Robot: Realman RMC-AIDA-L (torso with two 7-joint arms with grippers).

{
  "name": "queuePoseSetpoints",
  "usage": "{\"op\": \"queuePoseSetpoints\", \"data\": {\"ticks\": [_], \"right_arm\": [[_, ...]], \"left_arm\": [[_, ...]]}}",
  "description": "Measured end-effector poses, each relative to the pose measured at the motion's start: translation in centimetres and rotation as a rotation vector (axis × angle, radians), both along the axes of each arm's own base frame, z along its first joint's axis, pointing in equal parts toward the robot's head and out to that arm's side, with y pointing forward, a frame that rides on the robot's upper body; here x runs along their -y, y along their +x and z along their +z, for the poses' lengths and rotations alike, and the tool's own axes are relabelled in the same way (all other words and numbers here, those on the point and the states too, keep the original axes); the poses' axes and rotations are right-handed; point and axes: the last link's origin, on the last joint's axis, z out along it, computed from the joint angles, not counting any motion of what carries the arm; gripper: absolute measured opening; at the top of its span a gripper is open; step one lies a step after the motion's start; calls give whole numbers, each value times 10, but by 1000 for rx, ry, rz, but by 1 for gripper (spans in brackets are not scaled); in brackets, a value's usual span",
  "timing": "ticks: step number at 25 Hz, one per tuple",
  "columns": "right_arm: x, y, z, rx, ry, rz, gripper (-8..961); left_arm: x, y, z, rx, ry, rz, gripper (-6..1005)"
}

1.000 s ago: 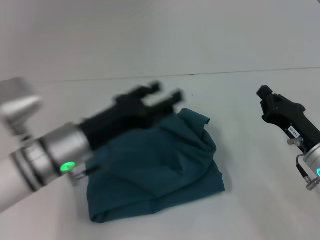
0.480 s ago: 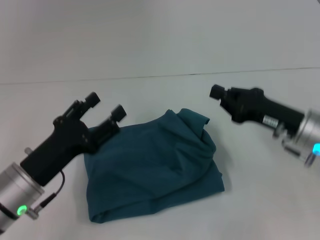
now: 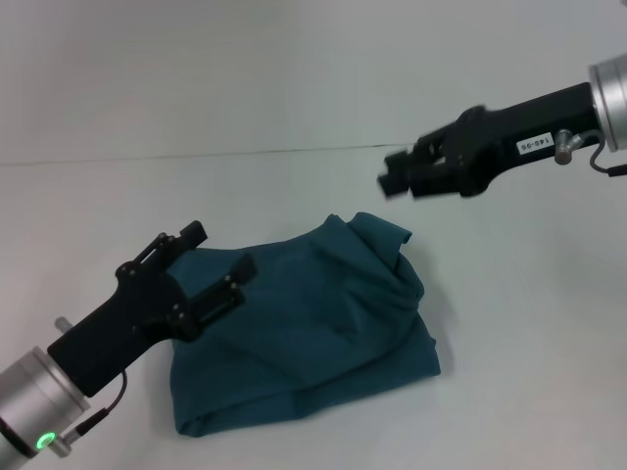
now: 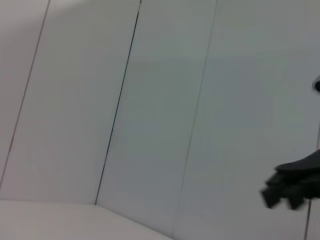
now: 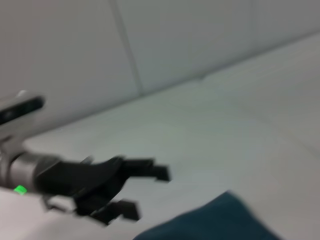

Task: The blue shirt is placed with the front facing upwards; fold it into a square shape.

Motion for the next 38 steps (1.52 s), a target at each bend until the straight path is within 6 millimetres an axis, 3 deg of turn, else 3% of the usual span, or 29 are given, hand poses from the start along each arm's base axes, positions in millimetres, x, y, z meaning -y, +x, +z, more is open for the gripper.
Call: {"op": "queuePoseSetpoints", "data": {"ticks": [6,10,13,18,27,38], "right_arm": [[-8,-36,-8,257,-121,-60,289],[-14,-46,-22,421,-113,-123,378],[-15,-61,-40,457,-108,-168,499],[-13,-66,-67,502,-97,-175,499],[-23,-58,-105,495,-39,-193,498],[-15,-45,-126,620,-59,-172,499]], "left_arm": [[0,-7,5,19,18,39,859],[1,-9,7,31,20,50,859],[1,-9,8,34,19,54,859],[3,-12,8,33,20,63,859],[3,-13,8,31,19,71,859],[3,-14,8,38,13,78,860]]}}
